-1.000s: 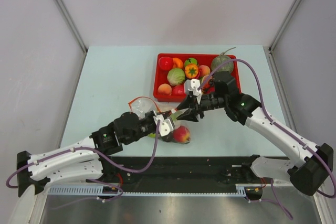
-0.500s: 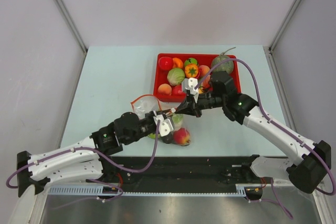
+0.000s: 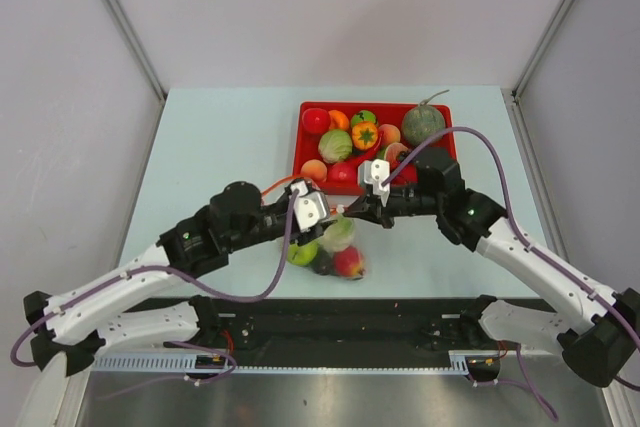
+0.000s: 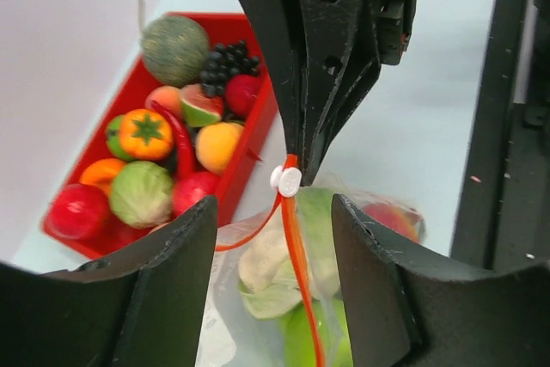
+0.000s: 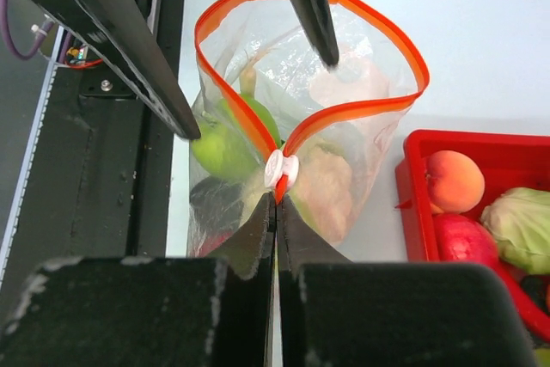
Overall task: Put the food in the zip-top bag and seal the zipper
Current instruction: Zip the zipper food storage bag at the center of the board.
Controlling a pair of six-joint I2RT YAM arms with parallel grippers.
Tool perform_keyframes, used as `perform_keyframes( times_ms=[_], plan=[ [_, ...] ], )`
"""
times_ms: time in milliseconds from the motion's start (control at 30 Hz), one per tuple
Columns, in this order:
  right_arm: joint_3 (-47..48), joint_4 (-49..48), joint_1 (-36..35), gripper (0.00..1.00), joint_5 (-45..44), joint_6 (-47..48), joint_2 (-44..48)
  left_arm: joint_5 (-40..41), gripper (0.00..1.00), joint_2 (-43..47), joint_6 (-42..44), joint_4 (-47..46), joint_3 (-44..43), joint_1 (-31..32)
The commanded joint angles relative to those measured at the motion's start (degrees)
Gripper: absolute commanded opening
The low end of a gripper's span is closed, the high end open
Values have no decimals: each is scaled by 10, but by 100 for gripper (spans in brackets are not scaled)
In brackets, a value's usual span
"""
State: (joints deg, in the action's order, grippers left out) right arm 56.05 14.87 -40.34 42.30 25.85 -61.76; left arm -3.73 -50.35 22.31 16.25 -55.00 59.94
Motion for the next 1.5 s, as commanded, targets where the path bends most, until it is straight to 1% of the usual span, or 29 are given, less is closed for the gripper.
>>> perform_keyframes(
  times_ms=[0, 33, 133, 233, 267, 333, 367, 533, 633, 767, 867, 1100, 1200, 1233, 1333, 1400, 1433, 1467],
  plan=[
    [-10, -41, -3, 0, -13, 25, 37, -108, 60, -47, -67, 52, -57, -28],
    [-14, -41, -4, 0, -17, 27, 44, -132, 59, -60, -67, 58, -69, -31],
    [-19, -42, -2, 0, -25, 28, 52, -167, 57, -77, -67, 60, -84, -31],
    [-30, -46, -4, 0, -26, 34, 63, -172, 53, -94, -67, 62, -92, -32],
    [-35, -48, -4, 0, -26, 36, 67, -174, 50, -98, -65, 56, -93, -32],
    [-38, -52, -4, 0, -23, 37, 71, -175, 48, -101, -67, 47, -92, -32],
    [-38, -52, -4, 0, -23, 41, 72, -176, 45, -106, -67, 45, -94, -32],
    [-44, -55, -3, 0, -20, 47, 81, -175, 41, -126, -60, 43, -100, -33],
    [-46, -55, -4, 0, -18, 52, 86, -167, 43, -129, -66, 32, -98, -45],
    [-50, -52, -4, 0, -18, 55, 90, -171, 55, -132, -66, 28, -101, -58],
    [-53, -53, -4, 0, -15, 57, 91, -174, 62, -128, -57, 24, -99, -59],
    [-54, -56, -4, 0, -13, 63, 92, -202, 63, -131, -46, 28, -92, -61],
    [-54, -54, -4, 0, -15, 70, 93, -222, 56, -137, -44, 32, -97, -62],
    [-54, -54, -4, 0, -16, 72, 92, -225, 48, -139, -43, 33, -99, -62],
    [-55, -54, -4, 0, -18, 74, 95, -230, 38, -147, -42, 41, -104, -66],
    [-55, -55, -4, 0, -17, 76, 97, -233, 33, -152, -43, 47, -105, -72],
    [-55, -54, -4, 0, -17, 76, 98, -234, 28, -156, -43, 48, -107, -75],
    [-56, -53, -4, 0, -18, 77, 99, -234, 26, -158, -41, 50, -107, -78]
  ],
)
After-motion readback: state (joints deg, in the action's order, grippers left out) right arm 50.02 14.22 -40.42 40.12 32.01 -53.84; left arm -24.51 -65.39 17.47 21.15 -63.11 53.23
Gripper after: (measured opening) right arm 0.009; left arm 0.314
